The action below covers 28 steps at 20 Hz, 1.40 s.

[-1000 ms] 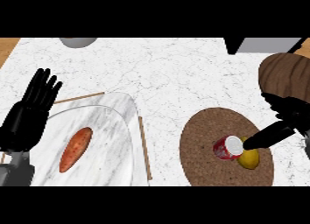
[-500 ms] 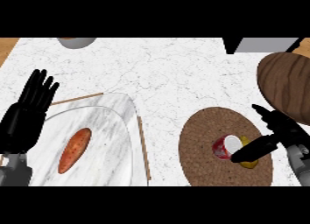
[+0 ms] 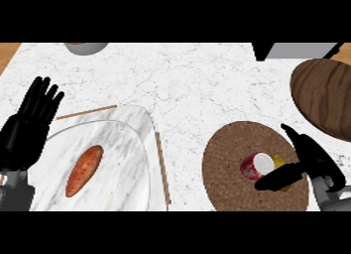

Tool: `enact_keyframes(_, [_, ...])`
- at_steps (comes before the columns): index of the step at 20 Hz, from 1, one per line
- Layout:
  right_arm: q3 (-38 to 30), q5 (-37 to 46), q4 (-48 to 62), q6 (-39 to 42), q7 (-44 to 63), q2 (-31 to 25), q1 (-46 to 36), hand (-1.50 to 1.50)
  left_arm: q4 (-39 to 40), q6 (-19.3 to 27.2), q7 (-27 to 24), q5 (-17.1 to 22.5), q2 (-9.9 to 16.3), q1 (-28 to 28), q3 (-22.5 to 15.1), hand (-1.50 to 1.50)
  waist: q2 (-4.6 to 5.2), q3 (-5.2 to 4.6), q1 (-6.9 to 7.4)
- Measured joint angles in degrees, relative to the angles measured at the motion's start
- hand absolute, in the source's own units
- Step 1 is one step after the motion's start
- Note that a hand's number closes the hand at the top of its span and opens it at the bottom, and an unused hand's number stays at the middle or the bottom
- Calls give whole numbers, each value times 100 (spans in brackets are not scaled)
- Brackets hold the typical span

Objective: Pick the can from the placemat and place it in the bowl

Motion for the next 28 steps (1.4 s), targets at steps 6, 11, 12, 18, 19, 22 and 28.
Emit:
enact_keyframes(6, [79, 277, 345, -4, -58, 357, 58, -150, -118, 52, 200, -61, -66, -62, -6, 0, 2, 2, 19])
enact_keyframes(11, [12, 423, 762, 32, -235, 605, 46, -150, -149, -52, 210, -66, -100, -49, 69, 0, -1, -1, 23])
enact_keyframes(12, [11, 434, 750, 43, -229, 631, 77, -150, -181, -84, 178, -76, -110, 13, 80, 0, -2, -1, 23])
enact_keyframes(18, [-13, 426, 886, 231, -276, 680, 31, 150, -262, -48, 227, -191, -221, 43, 77, 0, -16, -11, 19])
enact_keyframes(19, [4, 448, 966, 283, -315, 681, -61, 150, -311, -80, 257, -163, -201, 60, 112, 0, -19, -14, 27])
enact_keyframes(22, [118, 547, 1132, 429, -445, 654, -176, 150, -98, -116, 182, -227, -223, -58, 159, 0, -28, -28, 20])
enact_keyframes(28, [159, 665, 1441, 777, -900, 462, -377, 150, -105, -153, 145, -325, -336, 7, 140, 0, -35, -31, 35])
